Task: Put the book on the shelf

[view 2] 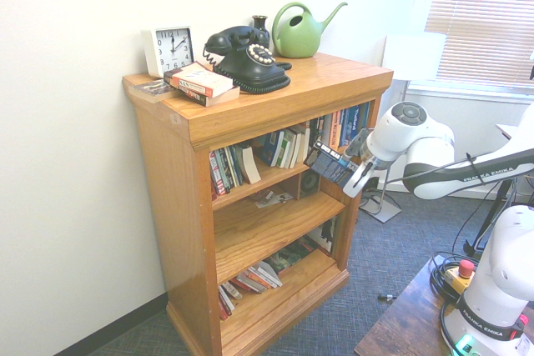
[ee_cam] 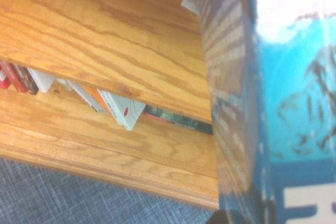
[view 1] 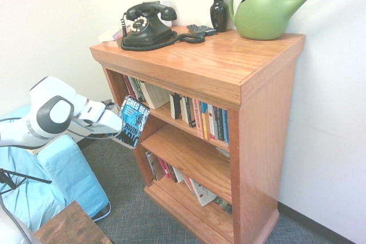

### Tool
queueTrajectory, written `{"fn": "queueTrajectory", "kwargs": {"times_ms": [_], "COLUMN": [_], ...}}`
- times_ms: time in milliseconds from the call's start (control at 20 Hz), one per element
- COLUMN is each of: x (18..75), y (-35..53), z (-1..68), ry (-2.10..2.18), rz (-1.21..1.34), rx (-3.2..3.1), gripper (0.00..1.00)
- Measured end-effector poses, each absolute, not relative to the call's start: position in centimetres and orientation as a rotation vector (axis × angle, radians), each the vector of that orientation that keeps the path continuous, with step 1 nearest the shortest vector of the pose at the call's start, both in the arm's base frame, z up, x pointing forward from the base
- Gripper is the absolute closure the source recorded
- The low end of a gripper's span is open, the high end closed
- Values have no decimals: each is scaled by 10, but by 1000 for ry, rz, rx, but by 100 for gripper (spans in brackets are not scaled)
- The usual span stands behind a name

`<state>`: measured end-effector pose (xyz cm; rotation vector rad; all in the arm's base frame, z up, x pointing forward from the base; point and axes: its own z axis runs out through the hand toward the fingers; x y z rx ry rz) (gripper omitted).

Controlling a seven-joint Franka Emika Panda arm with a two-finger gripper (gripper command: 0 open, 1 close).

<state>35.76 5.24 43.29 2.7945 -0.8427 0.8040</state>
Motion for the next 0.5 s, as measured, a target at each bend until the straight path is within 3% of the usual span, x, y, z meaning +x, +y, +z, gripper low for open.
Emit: {"fn": "queueTrajectory", "kwargs": {"times_ms": [250, 500], "x": [383, 403], "y": [5, 17], "z": [413, 396], "ry": [-827, -759], "rz": [842, 823], "rx": [2824, 2873], "gripper": [100, 100]}}
